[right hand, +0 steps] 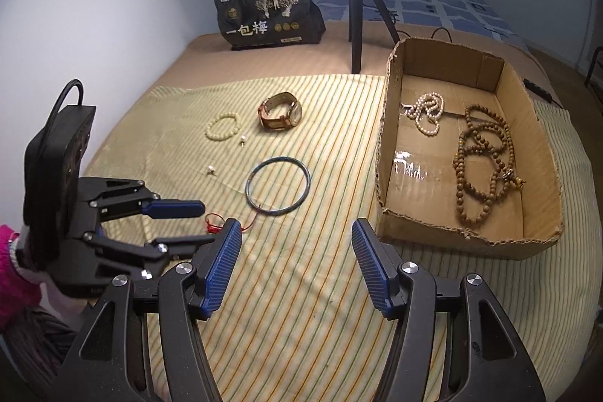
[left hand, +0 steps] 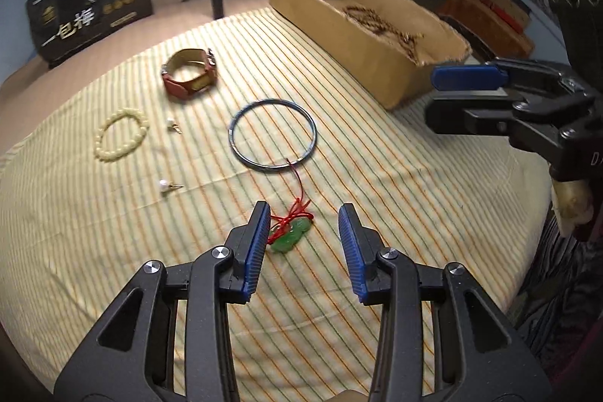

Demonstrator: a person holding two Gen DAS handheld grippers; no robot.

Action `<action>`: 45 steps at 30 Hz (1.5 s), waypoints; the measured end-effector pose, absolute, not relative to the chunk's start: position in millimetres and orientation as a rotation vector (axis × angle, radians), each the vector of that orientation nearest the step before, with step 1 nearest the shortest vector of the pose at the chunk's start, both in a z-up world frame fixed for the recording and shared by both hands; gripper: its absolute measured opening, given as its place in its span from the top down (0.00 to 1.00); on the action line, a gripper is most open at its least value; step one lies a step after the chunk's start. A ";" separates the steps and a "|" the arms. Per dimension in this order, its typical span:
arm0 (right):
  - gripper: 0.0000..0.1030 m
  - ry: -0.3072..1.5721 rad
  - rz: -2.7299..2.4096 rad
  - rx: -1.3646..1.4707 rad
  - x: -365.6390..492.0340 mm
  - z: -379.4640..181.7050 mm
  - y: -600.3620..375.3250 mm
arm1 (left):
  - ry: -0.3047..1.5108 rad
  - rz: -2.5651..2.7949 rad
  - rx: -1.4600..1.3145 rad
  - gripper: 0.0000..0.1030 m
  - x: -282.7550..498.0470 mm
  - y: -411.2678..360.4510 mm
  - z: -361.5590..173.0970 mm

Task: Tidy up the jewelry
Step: 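Move the left tool to the jade pendant and close on its red cord, then lower the right tool around the dark blue bangle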

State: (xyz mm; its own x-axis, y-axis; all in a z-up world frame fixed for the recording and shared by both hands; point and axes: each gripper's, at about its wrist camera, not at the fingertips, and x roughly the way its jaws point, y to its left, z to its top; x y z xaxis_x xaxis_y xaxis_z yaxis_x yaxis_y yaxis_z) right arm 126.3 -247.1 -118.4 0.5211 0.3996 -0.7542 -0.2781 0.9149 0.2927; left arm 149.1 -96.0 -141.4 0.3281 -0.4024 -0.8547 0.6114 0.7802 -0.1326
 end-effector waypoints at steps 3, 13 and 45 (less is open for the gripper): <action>0.42 0.949 0.393 0.151 128.7 -126.6 -245.2 | 1.046 -0.674 0.263 0.68 149.8 -98.7 -149.0; 0.42 0.964 0.392 0.162 135.1 -145.9 -232.9 | 1.024 -0.605 0.328 0.82 149.4 -97.6 -167.1; 0.42 0.946 0.355 0.067 173.9 -180.0 -167.7 | 1.034 -0.382 0.148 0.85 171.1 -25.1 -171.2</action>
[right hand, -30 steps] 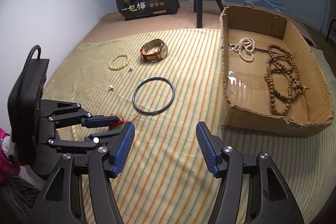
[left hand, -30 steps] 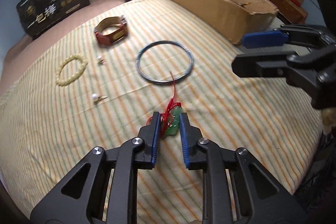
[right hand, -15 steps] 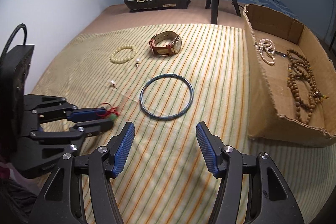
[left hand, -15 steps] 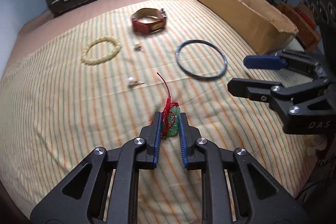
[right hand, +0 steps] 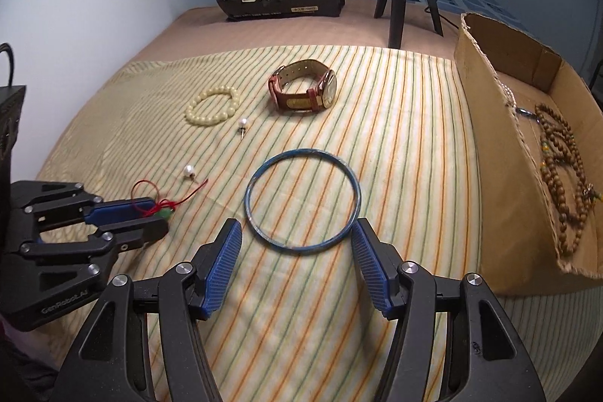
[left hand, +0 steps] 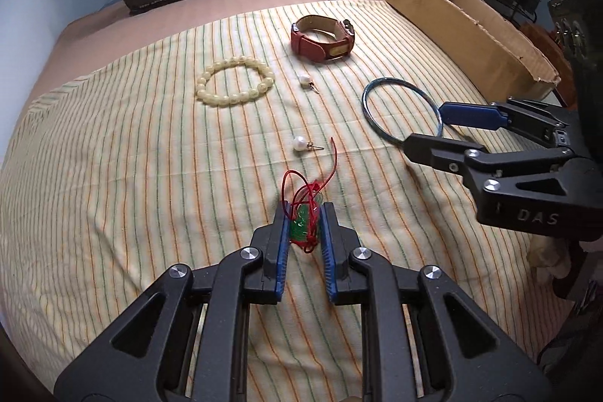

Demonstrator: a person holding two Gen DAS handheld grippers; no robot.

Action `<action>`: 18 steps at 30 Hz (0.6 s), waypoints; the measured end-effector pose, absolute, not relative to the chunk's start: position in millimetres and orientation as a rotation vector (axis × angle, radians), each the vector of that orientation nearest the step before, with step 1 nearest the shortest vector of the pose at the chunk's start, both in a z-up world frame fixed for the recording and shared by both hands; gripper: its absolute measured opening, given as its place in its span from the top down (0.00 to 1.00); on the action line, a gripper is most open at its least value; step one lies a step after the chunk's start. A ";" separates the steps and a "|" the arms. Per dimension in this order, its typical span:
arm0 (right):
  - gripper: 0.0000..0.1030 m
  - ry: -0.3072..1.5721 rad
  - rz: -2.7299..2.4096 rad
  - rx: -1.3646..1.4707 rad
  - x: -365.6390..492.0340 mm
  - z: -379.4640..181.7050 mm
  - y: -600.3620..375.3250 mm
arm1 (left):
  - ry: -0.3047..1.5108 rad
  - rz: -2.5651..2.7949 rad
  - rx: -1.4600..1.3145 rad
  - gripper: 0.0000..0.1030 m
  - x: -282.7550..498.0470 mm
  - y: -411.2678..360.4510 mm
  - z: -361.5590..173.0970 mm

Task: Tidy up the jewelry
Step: 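Lower the right tool around the dark blue bangle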

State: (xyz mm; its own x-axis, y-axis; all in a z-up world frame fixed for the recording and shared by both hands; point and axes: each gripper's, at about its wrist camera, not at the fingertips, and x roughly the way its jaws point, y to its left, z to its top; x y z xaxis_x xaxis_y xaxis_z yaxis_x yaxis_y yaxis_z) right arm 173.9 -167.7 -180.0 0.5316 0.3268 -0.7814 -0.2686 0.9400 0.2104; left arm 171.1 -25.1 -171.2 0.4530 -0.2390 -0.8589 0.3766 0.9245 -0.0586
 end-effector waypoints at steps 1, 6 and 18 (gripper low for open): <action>0.42 0.947 0.351 0.065 175.5 -180.7 -166.7 | 1.033 -0.381 0.147 0.85 171.0 -24.4 -171.1; 0.36 0.945 0.336 0.033 179.1 -180.9 -158.7 | 1.037 -0.380 0.126 0.85 171.0 -19.7 -169.8; 0.30 0.938 0.299 -0.053 196.0 -183.8 -143.8 | 1.036 -0.369 0.113 0.85 172.9 -10.6 -169.7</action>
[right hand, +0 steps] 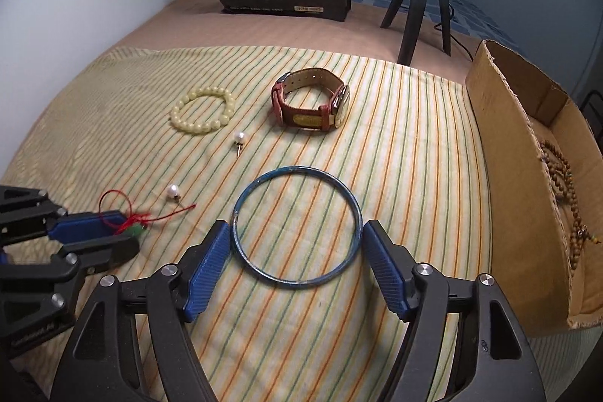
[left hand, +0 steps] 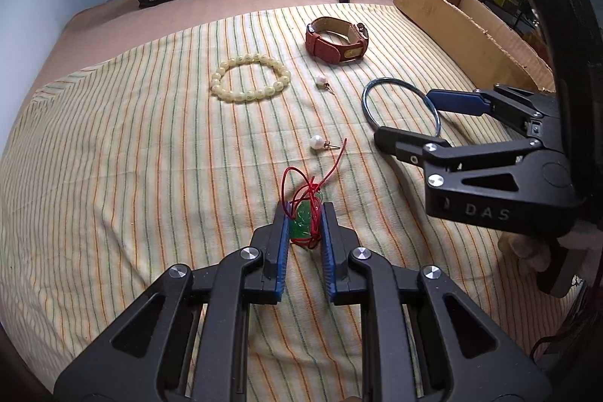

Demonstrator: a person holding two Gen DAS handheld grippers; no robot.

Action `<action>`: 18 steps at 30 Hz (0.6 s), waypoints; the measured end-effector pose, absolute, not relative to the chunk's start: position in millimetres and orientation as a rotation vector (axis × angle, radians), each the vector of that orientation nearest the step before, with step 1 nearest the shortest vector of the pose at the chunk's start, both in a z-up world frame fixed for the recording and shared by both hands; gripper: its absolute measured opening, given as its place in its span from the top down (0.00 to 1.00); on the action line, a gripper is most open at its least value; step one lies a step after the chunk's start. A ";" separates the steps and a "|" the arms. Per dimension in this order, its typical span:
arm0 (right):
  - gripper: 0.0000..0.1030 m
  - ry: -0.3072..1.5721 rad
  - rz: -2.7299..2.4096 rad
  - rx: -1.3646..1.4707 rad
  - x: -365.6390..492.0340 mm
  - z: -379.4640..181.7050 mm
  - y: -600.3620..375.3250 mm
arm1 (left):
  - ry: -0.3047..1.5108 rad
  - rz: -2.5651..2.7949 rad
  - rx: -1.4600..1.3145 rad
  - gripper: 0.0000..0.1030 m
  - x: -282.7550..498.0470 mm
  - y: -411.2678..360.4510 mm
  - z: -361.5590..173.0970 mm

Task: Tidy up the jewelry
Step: 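Lower the right tool around the dark blue bangle, then lift the bangle with the right tool while left lifts the jade pendant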

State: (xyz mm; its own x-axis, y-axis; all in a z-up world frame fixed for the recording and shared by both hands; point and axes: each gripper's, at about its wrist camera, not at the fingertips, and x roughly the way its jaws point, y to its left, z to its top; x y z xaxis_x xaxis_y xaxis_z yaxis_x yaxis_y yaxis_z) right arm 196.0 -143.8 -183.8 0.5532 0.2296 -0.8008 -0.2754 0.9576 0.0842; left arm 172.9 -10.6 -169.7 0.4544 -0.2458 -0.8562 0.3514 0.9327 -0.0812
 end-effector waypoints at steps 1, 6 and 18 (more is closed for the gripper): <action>0.30 0.937 0.298 -0.052 196.9 -184.1 -143.7 | 1.036 -0.369 0.111 0.85 173.0 -10.3 -169.7; 0.31 0.938 0.304 -0.045 197.4 -183.3 -144.4 | 1.035 -0.362 0.100 0.86 172.4 -8.9 -168.5; 0.31 0.879 0.338 -0.035 173.7 -154.9 -158.6 | 1.002 -0.332 0.048 0.86 168.4 -4.9 -147.0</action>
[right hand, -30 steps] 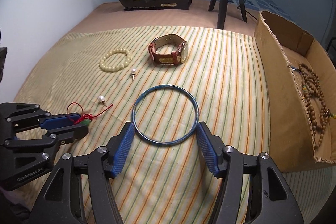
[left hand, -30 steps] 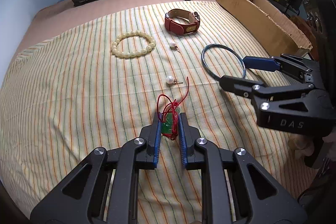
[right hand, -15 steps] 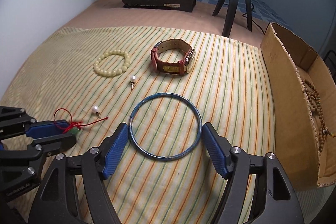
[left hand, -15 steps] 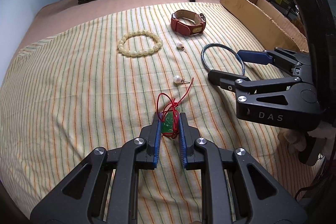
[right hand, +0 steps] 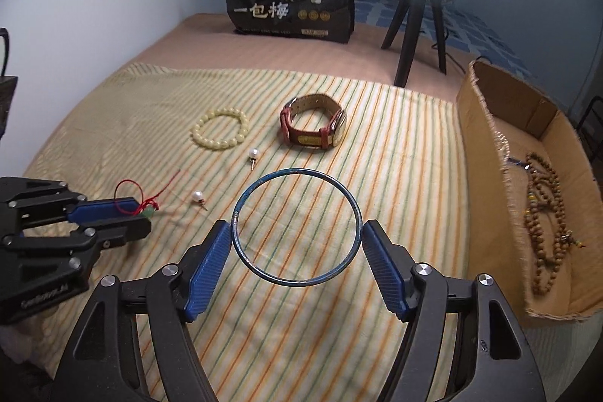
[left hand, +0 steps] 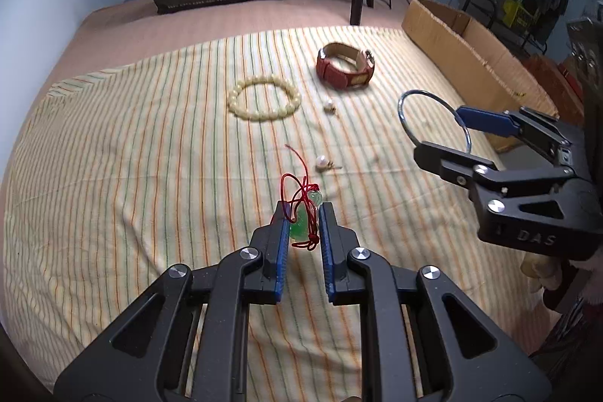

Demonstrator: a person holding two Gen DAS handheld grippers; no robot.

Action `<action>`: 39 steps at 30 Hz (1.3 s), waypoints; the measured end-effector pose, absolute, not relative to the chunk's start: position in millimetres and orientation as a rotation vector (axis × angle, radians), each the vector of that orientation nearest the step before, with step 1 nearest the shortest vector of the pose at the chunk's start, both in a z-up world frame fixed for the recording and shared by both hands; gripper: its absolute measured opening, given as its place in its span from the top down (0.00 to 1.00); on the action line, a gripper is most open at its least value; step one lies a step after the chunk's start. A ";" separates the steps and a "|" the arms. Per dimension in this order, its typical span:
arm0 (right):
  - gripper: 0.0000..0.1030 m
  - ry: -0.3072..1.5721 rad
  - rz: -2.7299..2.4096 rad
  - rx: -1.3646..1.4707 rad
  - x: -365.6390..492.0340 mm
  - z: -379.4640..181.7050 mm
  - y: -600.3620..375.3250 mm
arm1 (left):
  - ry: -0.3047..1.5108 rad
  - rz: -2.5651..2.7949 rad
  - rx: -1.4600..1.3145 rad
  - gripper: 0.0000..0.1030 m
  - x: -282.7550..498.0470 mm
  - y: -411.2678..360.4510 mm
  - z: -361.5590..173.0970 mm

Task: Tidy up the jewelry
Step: 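Lift the bangle with the right tool while left lifts the jade pendant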

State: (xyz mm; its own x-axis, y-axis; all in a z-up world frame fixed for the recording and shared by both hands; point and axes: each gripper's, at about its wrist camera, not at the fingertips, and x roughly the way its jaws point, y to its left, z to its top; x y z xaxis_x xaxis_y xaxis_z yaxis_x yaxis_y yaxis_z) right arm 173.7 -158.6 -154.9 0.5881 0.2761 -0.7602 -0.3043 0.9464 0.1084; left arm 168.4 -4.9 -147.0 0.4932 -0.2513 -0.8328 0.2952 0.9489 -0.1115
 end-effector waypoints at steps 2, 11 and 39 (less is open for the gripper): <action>0.31 0.870 0.342 -0.027 170.0 -149.0 -162.3 | 0.989 -0.333 0.042 0.86 167.1 -7.4 -140.5; 0.31 0.822 0.337 -0.005 149.6 -113.7 -193.4 | 0.919 -0.364 0.003 0.86 164.6 -31.7 -104.2; 0.31 0.779 0.158 0.066 165.2 -69.7 -344.7 | 0.812 -0.516 -0.023 0.86 183.7 -165.9 -54.5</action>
